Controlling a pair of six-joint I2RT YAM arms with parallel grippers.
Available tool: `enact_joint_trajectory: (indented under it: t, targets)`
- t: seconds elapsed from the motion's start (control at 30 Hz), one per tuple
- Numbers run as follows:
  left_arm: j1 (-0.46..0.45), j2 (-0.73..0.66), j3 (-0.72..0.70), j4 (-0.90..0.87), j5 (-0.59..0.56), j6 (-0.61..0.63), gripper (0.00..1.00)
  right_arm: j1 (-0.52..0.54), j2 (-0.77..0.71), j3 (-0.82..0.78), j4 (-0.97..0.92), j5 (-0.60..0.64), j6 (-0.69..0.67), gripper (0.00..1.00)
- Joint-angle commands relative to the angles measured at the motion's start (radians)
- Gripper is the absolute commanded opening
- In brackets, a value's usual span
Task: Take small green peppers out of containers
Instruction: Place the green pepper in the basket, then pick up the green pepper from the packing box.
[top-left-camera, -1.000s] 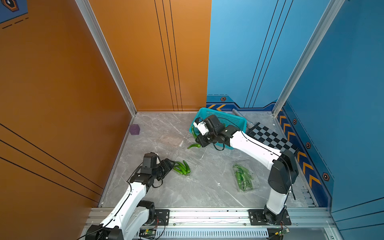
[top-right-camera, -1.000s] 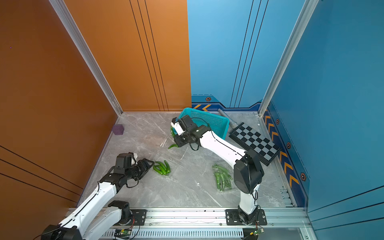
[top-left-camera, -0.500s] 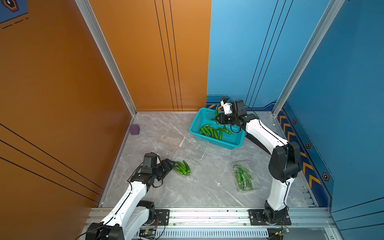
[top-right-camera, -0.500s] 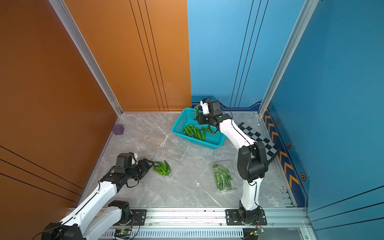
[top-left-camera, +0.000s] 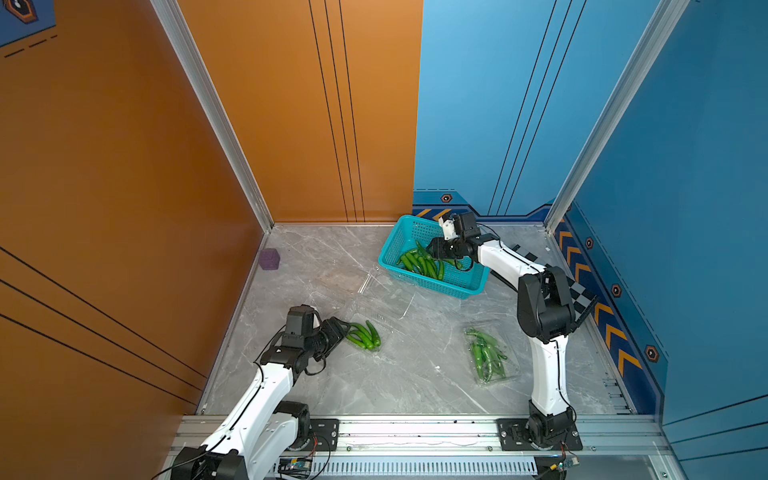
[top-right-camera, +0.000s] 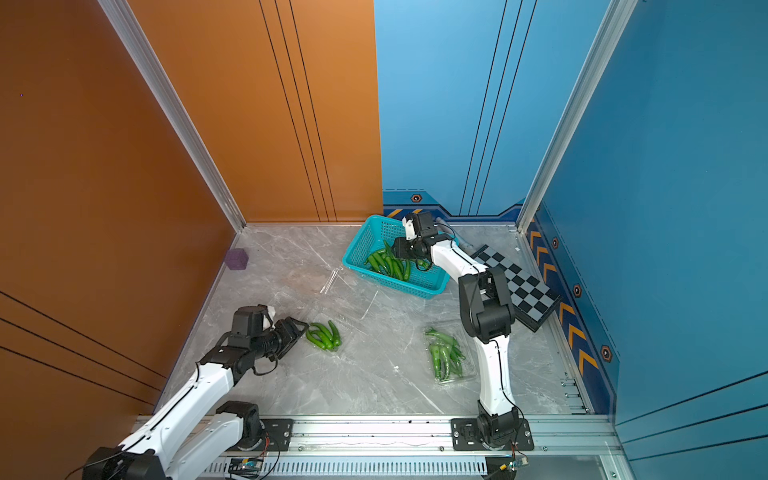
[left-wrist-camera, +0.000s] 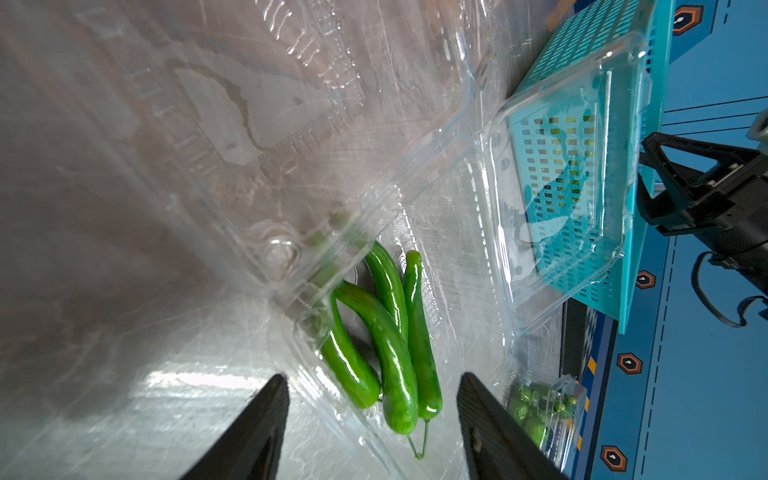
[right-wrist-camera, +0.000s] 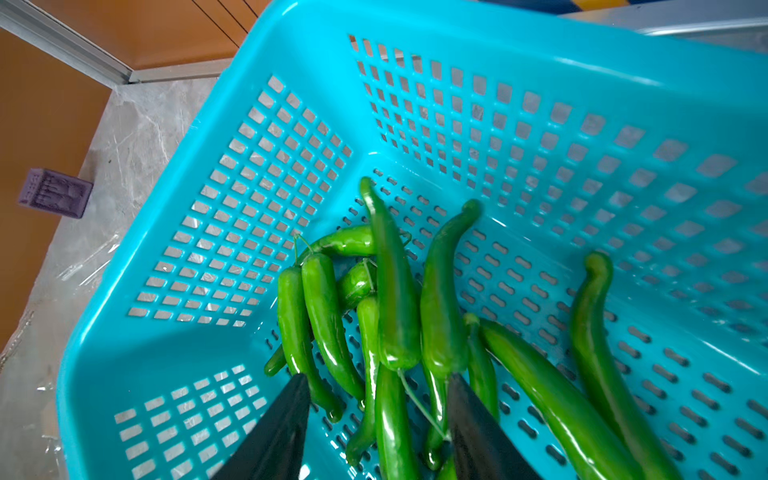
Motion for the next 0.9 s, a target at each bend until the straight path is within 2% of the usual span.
enact_joint_trajectory:
  t: [0.0, 0.17, 0.33, 0.43, 0.57, 0.87]
  targets:
    - [-0.005, -0.013, -0.010, 0.009, 0.015, 0.014, 0.67, 0.013, -0.132, -0.033, 0.018, 0.032, -0.026, 0.56]
    - [-0.005, -0.013, -0.013, 0.010, 0.016, 0.014, 0.67, 0.090, -0.316, -0.133, -0.051, 0.012, -0.049, 0.56]
    - [-0.005, -0.016, -0.013, 0.010, 0.017, 0.015, 0.67, 0.245, -0.398, -0.238, -0.101, -0.032, -0.039, 0.53]
    - [-0.006, -0.012, -0.011, 0.009, 0.023, 0.019, 0.67, 0.335, -0.385, -0.267, -0.115, -0.093, -0.011, 0.49]
    - [-0.005, -0.014, -0.015, 0.009, 0.021, 0.017, 0.67, 0.453, -0.320, -0.260, -0.159, -0.099, -0.011, 0.47]
    - [0.006, -0.020, -0.032, 0.023, 0.020, 0.015, 0.67, 0.554, -0.167, -0.196, -0.176, -0.117, 0.005, 0.46]
